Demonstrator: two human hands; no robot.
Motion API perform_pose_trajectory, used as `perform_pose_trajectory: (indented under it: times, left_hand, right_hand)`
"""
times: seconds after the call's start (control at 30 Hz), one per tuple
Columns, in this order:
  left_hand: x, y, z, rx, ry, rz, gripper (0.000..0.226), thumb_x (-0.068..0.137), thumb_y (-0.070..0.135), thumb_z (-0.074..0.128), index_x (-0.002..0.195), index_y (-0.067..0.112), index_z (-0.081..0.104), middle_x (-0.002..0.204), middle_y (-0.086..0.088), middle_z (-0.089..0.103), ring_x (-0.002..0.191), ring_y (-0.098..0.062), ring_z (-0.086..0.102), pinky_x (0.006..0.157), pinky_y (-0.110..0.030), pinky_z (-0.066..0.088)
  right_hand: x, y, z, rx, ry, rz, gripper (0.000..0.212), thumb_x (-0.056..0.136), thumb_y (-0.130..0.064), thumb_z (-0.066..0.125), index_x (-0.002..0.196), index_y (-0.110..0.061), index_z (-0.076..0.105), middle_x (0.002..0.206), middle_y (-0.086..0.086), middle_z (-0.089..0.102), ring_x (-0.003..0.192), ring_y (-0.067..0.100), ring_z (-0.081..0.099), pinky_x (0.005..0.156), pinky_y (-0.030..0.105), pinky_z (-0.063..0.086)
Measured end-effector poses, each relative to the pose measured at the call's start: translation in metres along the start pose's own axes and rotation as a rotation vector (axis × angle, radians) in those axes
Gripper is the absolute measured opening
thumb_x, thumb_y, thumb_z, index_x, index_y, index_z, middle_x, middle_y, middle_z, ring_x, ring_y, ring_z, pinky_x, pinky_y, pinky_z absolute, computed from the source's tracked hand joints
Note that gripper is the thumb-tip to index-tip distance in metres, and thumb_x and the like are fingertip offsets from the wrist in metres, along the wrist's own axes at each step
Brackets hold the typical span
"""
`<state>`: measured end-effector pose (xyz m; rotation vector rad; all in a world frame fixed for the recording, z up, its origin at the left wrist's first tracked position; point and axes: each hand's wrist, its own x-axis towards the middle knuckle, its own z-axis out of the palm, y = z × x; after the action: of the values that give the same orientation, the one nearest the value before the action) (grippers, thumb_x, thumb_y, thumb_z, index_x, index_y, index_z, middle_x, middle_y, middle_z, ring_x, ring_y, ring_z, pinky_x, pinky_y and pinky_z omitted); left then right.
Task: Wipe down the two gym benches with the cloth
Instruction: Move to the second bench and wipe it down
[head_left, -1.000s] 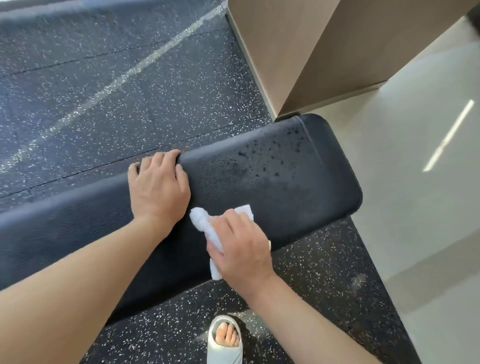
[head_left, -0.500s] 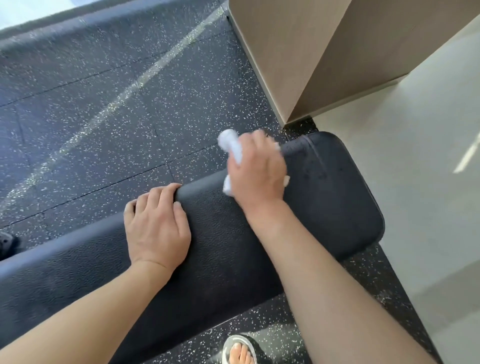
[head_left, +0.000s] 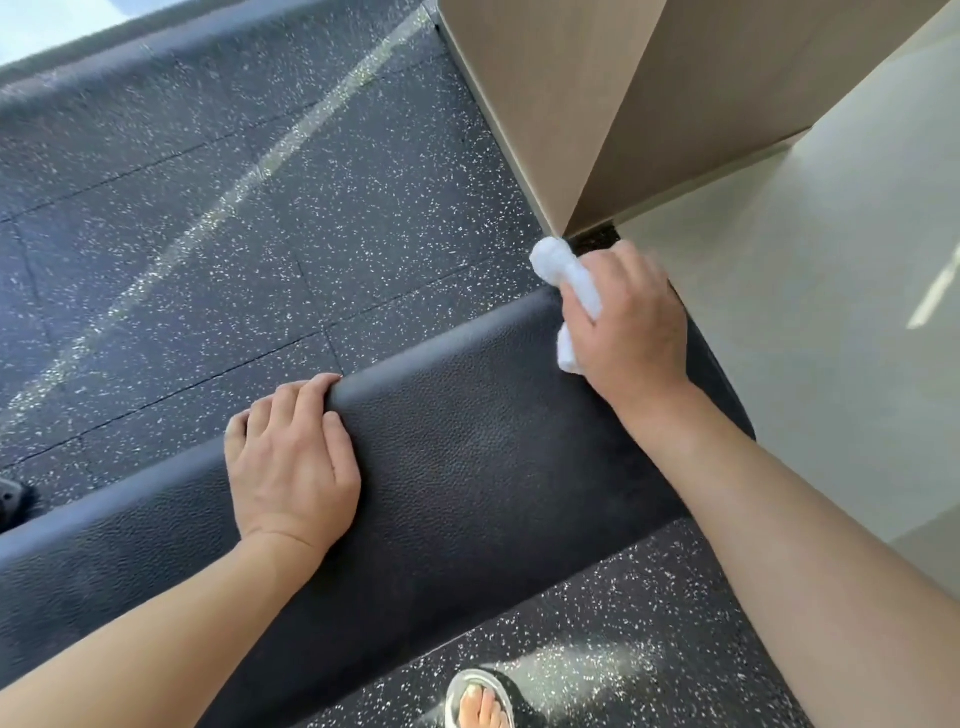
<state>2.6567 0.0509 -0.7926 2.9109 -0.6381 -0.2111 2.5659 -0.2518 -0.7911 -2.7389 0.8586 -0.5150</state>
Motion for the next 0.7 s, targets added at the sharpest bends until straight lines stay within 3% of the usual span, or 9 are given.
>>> perform_pose_trajectory:
  times: [0.07, 0.2, 0.33, 0.5, 0.57, 0.7]
  left_hand:
    - [0.0, 0.001, -0.001, -0.002, -0.002, -0.001, 0.046, 0.101, 0.033, 0.03, 0.137, 0.021, 0.055, 0.128, -0.005, 0.063, 0.117, -0.034, 0.054, 0.111, -0.054, 0.032]
    - [0.0, 0.002, -0.001, -0.01, -0.004, -0.007, 0.048, 0.101, 0.033, 0.028, 0.138, 0.02, 0.055, 0.128, -0.006, 0.063, 0.118, -0.035, 0.054, 0.112, -0.055, 0.033]
    - [0.0, 0.001, 0.0, -0.015, -0.018, -0.004, 0.049, 0.101, 0.032, 0.028, 0.14, 0.019, 0.055, 0.131, -0.008, 0.063, 0.12, -0.037, 0.054, 0.111, -0.056, 0.033]
    - [-0.001, -0.001, -0.001, -0.03, -0.017, 0.003, 0.05, 0.102, 0.034, 0.026, 0.141, 0.02, 0.055, 0.131, -0.007, 0.063, 0.121, -0.036, 0.053, 0.113, -0.055, 0.031]
    - [-0.001, 0.0, -0.002, -0.039, -0.018, 0.013, 0.05, 0.102, 0.035, 0.027, 0.141, 0.019, 0.055, 0.132, -0.008, 0.063, 0.121, -0.035, 0.053, 0.114, -0.054, 0.03]
    - [-0.001, -0.004, -0.001, -0.052, -0.017, 0.018, 0.05, 0.102, 0.035, 0.028, 0.14, 0.019, 0.056, 0.13, -0.007, 0.064, 0.12, -0.035, 0.054, 0.113, -0.053, 0.031]
  right_hand:
    - [-0.015, -0.018, 0.001, -0.014, 0.002, 0.007, 0.017, 0.094, -0.029, 0.062, 0.095, -0.013, 0.062, 0.095, 0.006, 0.057, 0.086, 0.028, 0.05, 0.063, 0.033, 0.029]
    - [-0.051, -0.083, 0.012, 0.107, -0.03, -0.05, 0.014, 0.092, -0.026, 0.068, 0.095, -0.014, 0.064, 0.094, 0.004, 0.058, 0.084, 0.025, 0.051, 0.068, 0.037, 0.041]
    - [-0.088, -0.137, 0.019, 0.204, -0.092, -0.151, 0.011, 0.09, -0.021, 0.07, 0.096, -0.012, 0.066, 0.092, 0.006, 0.059, 0.082, 0.027, 0.052, 0.07, 0.039, 0.042]
    - [-0.099, -0.102, 0.001, 0.162, -0.092, -0.372, 0.01, 0.09, -0.017, 0.068, 0.096, -0.009, 0.07, 0.089, 0.009, 0.061, 0.08, 0.031, 0.057, 0.07, 0.043, 0.05]
    - [-0.097, -0.054, -0.013, 0.114, -0.048, -0.293, 0.01, 0.093, -0.017, 0.067, 0.096, -0.008, 0.069, 0.089, 0.008, 0.059, 0.081, 0.031, 0.057, 0.068, 0.042, 0.048]
    - [-0.097, 0.005, -0.032, -0.005, 0.001, 0.113, 0.02, 0.101, -0.031, 0.055, 0.102, -0.011, 0.06, 0.097, 0.004, 0.052, 0.09, 0.031, 0.051, 0.067, 0.042, 0.045]
